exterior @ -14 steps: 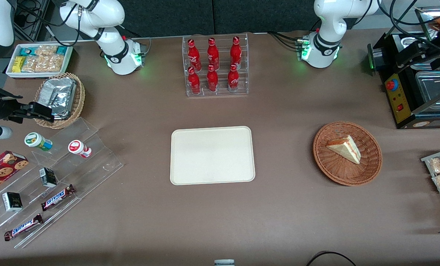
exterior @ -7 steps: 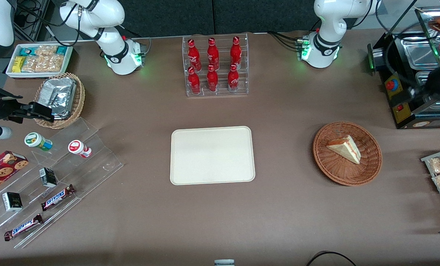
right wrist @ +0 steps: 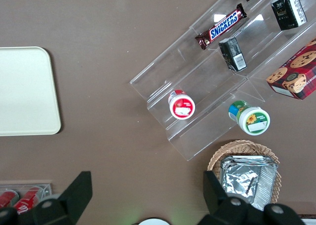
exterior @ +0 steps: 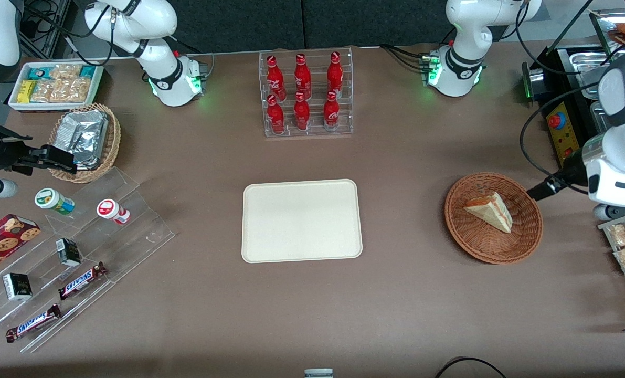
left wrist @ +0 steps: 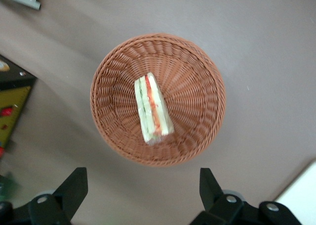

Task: Place sandwich from basket to tray
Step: 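Lower the open left gripper around the wrapped sandwich and close it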

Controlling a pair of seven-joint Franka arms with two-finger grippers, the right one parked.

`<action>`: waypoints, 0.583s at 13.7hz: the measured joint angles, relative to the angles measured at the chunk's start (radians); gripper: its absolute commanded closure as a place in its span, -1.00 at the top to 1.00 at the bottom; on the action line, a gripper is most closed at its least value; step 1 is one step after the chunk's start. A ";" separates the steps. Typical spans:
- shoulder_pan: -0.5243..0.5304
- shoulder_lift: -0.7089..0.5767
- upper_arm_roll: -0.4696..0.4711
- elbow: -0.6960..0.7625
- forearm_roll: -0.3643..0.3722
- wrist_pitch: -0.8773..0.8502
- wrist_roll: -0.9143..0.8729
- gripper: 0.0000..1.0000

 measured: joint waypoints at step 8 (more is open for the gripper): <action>0.004 0.017 0.000 -0.366 -0.001 0.493 -0.218 1.00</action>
